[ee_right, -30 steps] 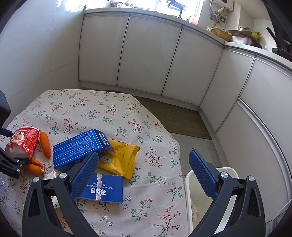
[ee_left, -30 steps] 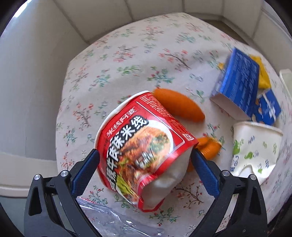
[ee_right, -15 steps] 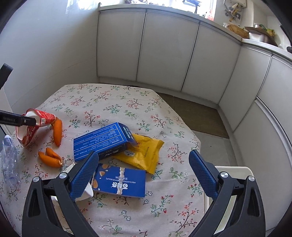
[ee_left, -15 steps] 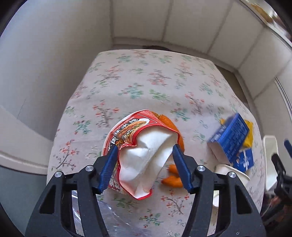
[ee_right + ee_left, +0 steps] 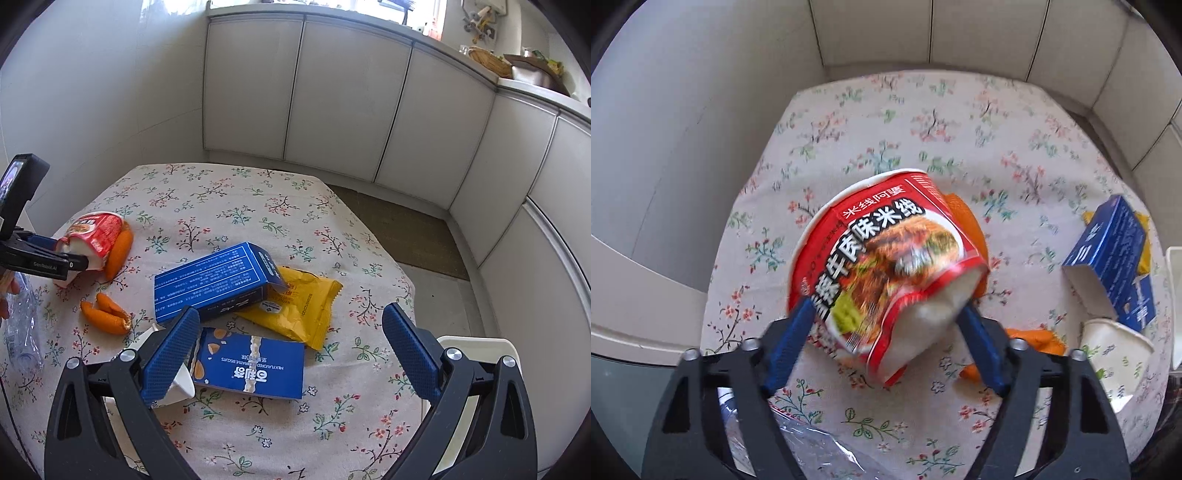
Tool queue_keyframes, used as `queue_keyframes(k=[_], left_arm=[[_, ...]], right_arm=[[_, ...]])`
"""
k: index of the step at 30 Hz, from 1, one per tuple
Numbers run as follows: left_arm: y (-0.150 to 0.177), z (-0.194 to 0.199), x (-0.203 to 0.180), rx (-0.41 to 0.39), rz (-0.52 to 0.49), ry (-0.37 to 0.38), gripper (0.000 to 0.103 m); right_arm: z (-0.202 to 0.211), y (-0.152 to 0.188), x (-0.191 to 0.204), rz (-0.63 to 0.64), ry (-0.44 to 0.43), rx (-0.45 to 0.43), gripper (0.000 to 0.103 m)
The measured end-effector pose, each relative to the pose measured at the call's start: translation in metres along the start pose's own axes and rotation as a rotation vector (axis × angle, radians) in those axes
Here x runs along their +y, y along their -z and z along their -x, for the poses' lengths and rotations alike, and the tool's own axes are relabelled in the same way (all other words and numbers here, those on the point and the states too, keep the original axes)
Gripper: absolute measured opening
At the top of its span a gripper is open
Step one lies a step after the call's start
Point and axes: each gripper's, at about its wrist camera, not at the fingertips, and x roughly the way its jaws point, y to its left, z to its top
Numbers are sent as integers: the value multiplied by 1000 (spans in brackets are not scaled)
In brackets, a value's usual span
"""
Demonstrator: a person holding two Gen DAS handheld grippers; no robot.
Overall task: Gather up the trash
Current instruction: 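Lift the noodle cup with the left tool while the right tool grasps an orange peel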
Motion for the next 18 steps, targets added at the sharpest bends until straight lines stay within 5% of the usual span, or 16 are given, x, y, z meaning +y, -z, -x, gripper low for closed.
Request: queue_keyframes(k=[4, 12, 18], left_arm=[[-5, 22, 4, -69, 35, 43, 42], [-4, 62, 12, -139, 156, 194, 31], [1, 94, 11, -202, 183, 248, 31]], right_arm=[[-1, -1, 0, -7, -10, 3, 96], [4, -1, 2, -2, -28, -11, 96], [13, -7, 7, -4, -144, -18, 96]])
